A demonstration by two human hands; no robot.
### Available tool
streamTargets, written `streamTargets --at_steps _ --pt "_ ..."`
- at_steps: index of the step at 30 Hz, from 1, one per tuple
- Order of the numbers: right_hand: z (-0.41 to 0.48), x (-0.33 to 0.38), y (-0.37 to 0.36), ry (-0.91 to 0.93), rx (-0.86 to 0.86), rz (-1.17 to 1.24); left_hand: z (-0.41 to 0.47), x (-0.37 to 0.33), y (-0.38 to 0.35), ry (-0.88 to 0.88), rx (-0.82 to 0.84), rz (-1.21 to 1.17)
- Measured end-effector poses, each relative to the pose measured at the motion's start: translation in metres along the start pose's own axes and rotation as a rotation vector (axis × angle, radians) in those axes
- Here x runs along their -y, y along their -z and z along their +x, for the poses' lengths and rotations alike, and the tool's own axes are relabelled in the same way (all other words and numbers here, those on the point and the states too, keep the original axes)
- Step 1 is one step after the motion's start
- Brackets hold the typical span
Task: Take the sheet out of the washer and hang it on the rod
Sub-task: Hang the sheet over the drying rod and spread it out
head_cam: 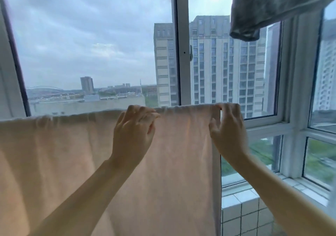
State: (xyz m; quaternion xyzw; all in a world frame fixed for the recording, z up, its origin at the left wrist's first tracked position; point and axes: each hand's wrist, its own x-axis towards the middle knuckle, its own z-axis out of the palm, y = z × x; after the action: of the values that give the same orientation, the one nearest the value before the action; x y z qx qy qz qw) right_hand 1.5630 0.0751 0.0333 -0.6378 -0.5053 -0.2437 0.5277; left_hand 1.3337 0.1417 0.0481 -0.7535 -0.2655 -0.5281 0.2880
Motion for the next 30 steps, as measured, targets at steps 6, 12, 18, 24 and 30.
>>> streamTargets --at_steps 6,12,18,24,30 --pt "0.029 0.028 -0.014 0.349 0.151 -0.182 0.021 0.039 0.012 0.094 0.155 -0.120" --pt "0.049 0.032 -0.017 0.428 0.226 -0.182 0.034 0.068 0.009 0.111 0.281 -0.184" --pt "0.056 0.031 -0.016 0.424 0.206 -0.180 0.044 0.072 0.002 0.129 0.324 -0.213" --pt "0.072 0.023 -0.010 0.322 0.118 -0.269 0.061 0.059 -0.004 0.148 0.264 -0.204" --pt "0.072 0.040 -0.008 0.350 0.249 -0.189 0.074 0.024 -0.020 0.113 0.351 -0.242"
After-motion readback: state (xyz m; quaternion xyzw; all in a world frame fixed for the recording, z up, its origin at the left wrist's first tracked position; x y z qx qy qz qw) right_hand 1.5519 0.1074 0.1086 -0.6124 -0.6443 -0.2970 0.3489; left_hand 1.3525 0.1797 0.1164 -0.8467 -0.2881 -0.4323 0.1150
